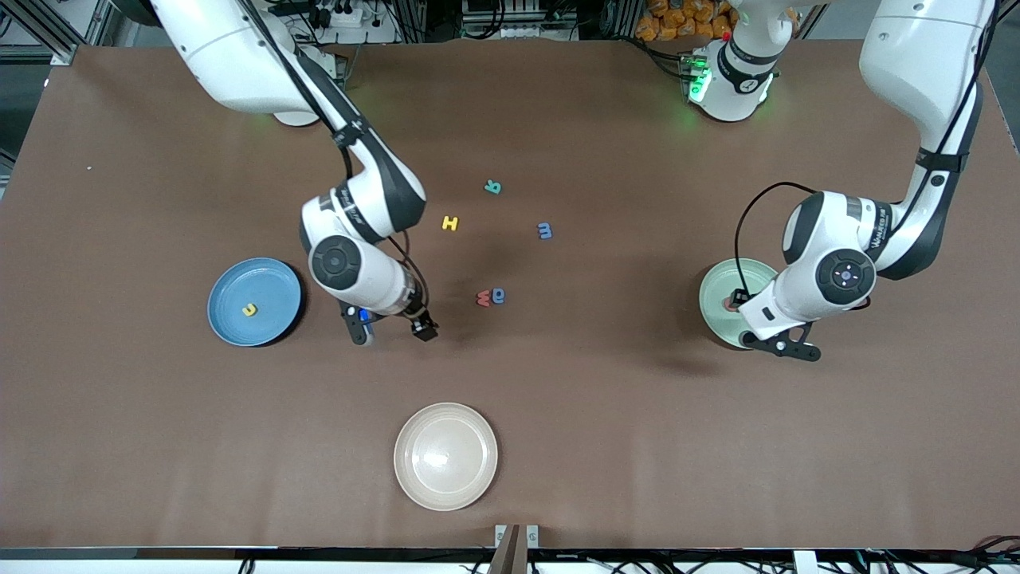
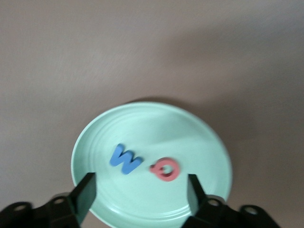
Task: Sort upper and lower case letters into plates
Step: 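Carry the blue M to the green plate while the right gripper grasps pink M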
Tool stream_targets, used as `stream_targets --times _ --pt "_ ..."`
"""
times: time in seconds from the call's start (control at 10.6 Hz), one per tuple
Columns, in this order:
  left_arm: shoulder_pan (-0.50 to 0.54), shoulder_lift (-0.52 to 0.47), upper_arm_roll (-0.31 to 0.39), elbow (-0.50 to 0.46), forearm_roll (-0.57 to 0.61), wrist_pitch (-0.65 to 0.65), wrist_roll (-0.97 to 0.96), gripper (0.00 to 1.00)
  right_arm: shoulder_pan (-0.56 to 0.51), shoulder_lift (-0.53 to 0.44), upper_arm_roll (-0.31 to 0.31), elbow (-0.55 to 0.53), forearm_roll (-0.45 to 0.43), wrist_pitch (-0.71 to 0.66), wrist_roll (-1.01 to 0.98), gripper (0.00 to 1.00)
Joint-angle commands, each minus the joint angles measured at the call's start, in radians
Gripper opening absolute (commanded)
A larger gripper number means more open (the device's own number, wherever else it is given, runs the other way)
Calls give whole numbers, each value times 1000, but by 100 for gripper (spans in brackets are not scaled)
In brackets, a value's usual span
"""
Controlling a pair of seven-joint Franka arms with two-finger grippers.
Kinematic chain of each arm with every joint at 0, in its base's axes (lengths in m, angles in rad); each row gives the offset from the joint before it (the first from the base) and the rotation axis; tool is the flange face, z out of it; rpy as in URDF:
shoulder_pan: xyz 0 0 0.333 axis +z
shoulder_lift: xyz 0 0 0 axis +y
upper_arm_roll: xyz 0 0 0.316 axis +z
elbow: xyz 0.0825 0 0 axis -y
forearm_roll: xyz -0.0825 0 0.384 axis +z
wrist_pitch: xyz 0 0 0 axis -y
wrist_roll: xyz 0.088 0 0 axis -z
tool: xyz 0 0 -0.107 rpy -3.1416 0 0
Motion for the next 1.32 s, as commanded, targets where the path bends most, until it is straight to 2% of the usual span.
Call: stream_targets --times 0.0,0.19,0.38,0.57,0.75,1.04,1.23 --pt "-82 -42 -18 31 18 -7 -83 100 36 66 1 68 -7 -7 152 100" --pt "-96 -74 -47 63 14 -12 -91 100 40 98 1 85 -3 -6 308 100" --pt "-96 -151 -55 94 13 -112 -88 100 55 126 1 97 -3 57 411 100" --pt "-96 -202 -55 192 13 -289 -79 100 73 147 1 102 -7 63 413 100" --pt "-104 -223 -59 285 -40 -407 -77 100 105 167 1 106 -9 84 417 100" --pt "-116 -240 -56 378 -65 -515 -74 100 118 178 1 105 -6 117 428 100" --pt "-119 -262 -53 390 -94 -532 -76 100 116 179 1 105 2 128 428 100"
